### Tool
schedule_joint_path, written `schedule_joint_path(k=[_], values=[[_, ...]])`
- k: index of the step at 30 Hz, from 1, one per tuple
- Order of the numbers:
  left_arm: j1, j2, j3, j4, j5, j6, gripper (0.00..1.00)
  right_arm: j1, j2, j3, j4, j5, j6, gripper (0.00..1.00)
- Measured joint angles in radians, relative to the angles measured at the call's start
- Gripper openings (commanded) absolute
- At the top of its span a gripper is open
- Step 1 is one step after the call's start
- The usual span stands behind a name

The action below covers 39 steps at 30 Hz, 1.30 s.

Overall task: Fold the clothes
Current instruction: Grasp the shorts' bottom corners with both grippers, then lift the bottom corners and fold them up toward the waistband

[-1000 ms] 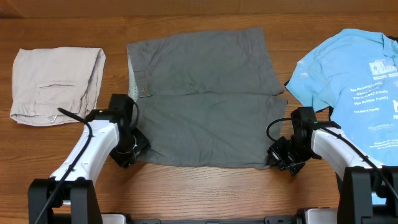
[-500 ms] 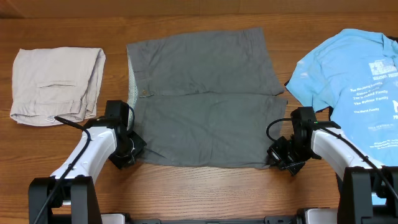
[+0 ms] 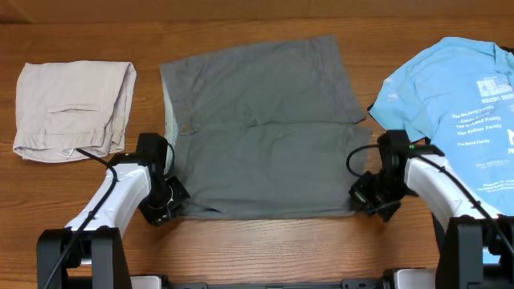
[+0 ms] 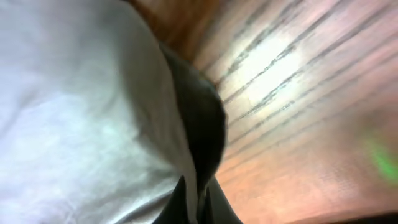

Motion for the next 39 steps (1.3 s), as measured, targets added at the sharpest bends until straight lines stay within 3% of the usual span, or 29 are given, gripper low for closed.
schedule_joint_path(k=[9, 19, 27, 39], values=[[0.0, -0.024, 0.0, -0.142, 0.023, 0.087, 0.04, 0.0, -0.018, 0.104, -0.152, 0.031, -0.034, 0.04], [0.0, -0.336, 0.041, -0.315, 0.09, 0.093, 0.04, 0.0, -0.233, 0.175, -0.282, 0.061, -0.06, 0.04], [0.0, -0.447, 0.161, -0.515, 0.11, 0.093, 0.04, 0.0, -0.282, 0.335, -0.388, 0.068, -0.095, 0.04], [0.0, -0.448, 0.291, -0.391, 0.111, 0.073, 0.04, 0.002, -0.175, 0.592, -0.277, 0.055, -0.199, 0.04]])
